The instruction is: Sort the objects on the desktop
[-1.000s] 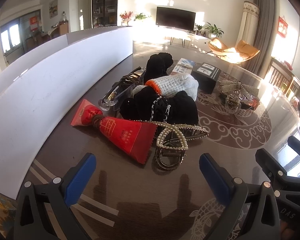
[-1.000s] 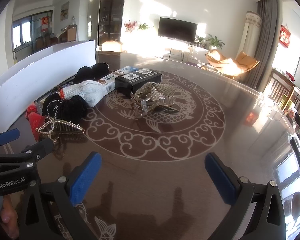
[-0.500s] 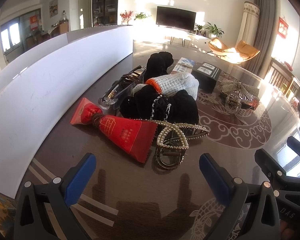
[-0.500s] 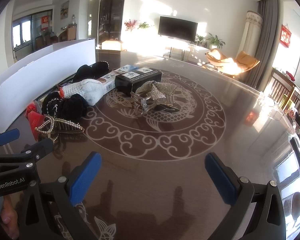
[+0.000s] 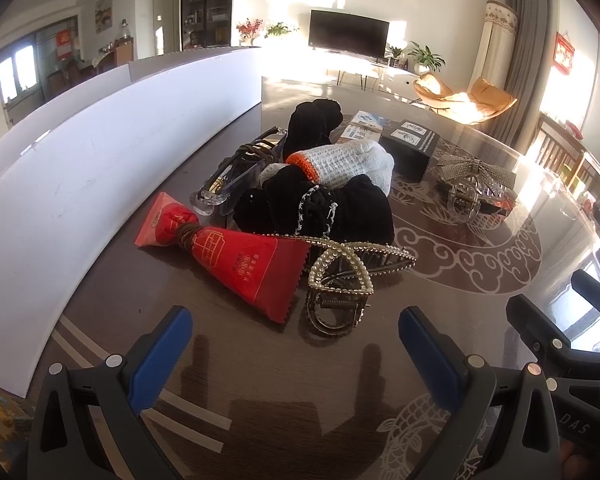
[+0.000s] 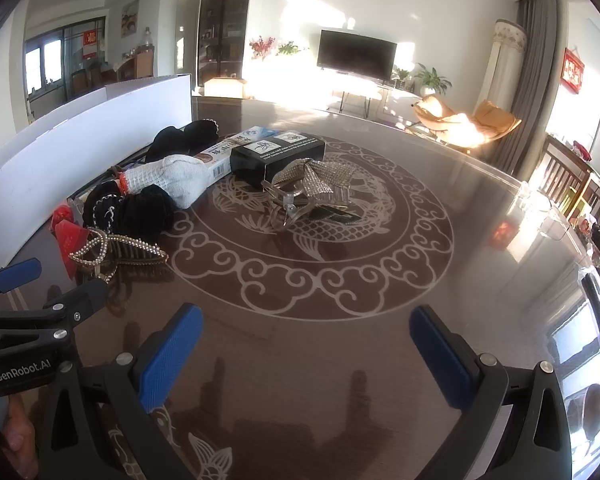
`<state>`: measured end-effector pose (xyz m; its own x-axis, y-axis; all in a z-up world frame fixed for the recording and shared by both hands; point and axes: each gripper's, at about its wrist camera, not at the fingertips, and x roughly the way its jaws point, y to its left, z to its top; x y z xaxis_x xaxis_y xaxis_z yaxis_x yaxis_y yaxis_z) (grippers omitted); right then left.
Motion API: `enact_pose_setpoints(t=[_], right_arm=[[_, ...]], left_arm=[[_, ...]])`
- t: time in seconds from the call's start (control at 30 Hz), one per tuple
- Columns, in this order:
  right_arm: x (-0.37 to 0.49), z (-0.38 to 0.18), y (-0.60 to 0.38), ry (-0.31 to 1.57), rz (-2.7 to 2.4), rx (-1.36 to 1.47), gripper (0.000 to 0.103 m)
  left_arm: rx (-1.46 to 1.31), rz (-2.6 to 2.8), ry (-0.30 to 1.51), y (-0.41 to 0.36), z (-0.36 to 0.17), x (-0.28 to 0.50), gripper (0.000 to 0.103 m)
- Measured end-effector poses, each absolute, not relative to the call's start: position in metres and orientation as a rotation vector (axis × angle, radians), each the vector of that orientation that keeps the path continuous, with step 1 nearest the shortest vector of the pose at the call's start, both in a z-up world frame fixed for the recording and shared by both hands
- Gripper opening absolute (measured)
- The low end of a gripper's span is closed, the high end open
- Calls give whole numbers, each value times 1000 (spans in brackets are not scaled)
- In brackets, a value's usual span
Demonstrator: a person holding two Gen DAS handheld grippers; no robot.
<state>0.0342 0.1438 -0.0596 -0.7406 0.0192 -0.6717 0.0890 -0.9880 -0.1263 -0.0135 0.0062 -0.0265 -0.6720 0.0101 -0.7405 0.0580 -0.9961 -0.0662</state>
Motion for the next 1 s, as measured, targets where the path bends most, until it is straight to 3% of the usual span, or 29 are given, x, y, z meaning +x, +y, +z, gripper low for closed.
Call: enact_pose_setpoints(t=[1.0], right_arm=[[34, -60, 146, 219, -2884, 1120, 103]], left_arm=[[1271, -2852, 102, 12, -30, -17, 103]])
